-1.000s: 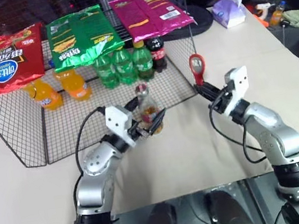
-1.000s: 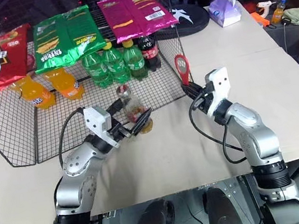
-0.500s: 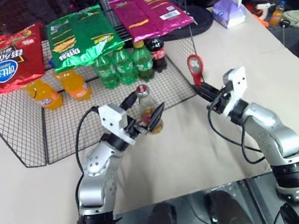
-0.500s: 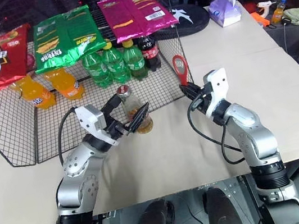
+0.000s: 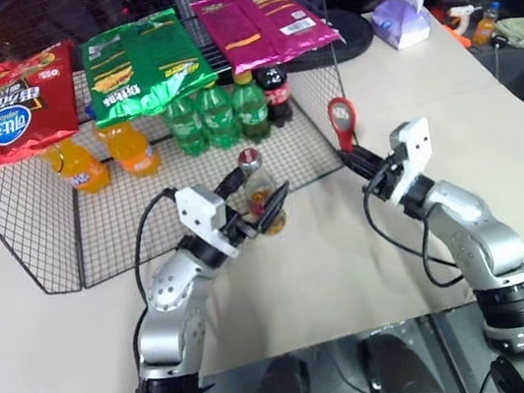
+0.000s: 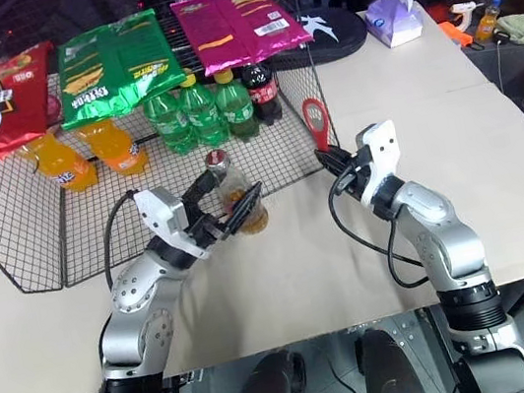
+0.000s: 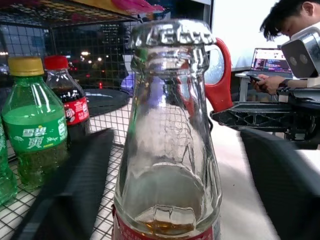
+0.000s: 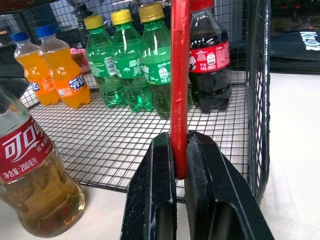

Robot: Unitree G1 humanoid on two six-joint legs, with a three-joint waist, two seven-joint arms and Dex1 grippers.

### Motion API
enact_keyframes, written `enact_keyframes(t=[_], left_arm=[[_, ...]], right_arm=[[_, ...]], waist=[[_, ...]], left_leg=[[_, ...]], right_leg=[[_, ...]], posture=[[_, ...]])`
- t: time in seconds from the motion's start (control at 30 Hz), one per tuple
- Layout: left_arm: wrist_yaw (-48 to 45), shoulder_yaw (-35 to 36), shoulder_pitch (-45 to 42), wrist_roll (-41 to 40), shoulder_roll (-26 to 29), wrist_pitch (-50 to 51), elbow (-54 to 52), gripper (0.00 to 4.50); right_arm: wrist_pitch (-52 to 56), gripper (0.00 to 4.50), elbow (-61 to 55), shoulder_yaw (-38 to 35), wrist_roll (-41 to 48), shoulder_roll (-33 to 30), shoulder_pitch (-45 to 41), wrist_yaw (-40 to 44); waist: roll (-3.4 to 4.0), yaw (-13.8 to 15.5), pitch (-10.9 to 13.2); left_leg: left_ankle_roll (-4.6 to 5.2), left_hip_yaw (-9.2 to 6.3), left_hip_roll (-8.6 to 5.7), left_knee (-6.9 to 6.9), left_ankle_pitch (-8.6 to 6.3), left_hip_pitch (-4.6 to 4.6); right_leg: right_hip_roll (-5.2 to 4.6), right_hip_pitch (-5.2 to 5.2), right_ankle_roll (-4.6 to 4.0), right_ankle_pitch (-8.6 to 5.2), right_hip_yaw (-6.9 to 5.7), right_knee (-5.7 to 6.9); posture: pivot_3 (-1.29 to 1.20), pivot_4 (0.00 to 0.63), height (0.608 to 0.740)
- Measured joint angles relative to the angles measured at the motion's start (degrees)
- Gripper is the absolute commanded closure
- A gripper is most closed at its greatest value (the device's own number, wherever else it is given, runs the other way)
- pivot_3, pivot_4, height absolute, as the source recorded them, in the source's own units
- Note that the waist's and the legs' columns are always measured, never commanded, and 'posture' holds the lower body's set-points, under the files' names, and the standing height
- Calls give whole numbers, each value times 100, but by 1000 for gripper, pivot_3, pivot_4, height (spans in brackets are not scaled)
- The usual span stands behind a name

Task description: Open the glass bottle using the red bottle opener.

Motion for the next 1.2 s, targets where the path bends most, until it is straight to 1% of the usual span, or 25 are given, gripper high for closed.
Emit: enact_keyframes(t=[0.4,0.53,0.77,0.93,1.0,1.2], left_arm=[[7,50,108,20,6,-241,-7,2088],[8,50,104,62,11,-277,12,2088],[7,47,92,59,-15,-362,70,2088],[4,44,55,50,-92,-416,155,2088],[-9,33,5,50,-183,-523,278,2088],[-16,-11,-84,73,-380,-868,581,2088]], right_arm=[[-35,4500,7,65,-92,-13,-66,53],[-545,4500,-14,513,-511,-206,-372,386],[-996,4500,-197,1184,-816,-228,-410,786],[-1208,4500,-261,1359,-1064,-294,-410,889],[-1344,4500,-211,1421,-1267,-382,-410,891],[-1465,4500,-88,1447,-1502,-441,-410,881]], waist=[[4,-4,-3],[5,-20,-4],[4,-17,-4],[4,-12,-4],[4,-7,-4],[4,8,-5]], left_leg=[[0,1,0,0,0,3],[0,1,1,0,0,5],[0,0,1,1,0,4],[0,0,0,2,0,4],[0,0,0,2,0,4],[0,-1,-1,4,0,5]], right_leg=[[0,2,0,0,1,0],[3,2,0,0,1,1],[1,3,0,0,1,0],[0,4,0,0,0,0],[0,4,0,0,-1,-1],[-1,6,0,0,-2,-1]], posture=[[0,150,740],[0,150,740],[0,150,740],[0,150,740],[0,150,740],[0,150,740]])
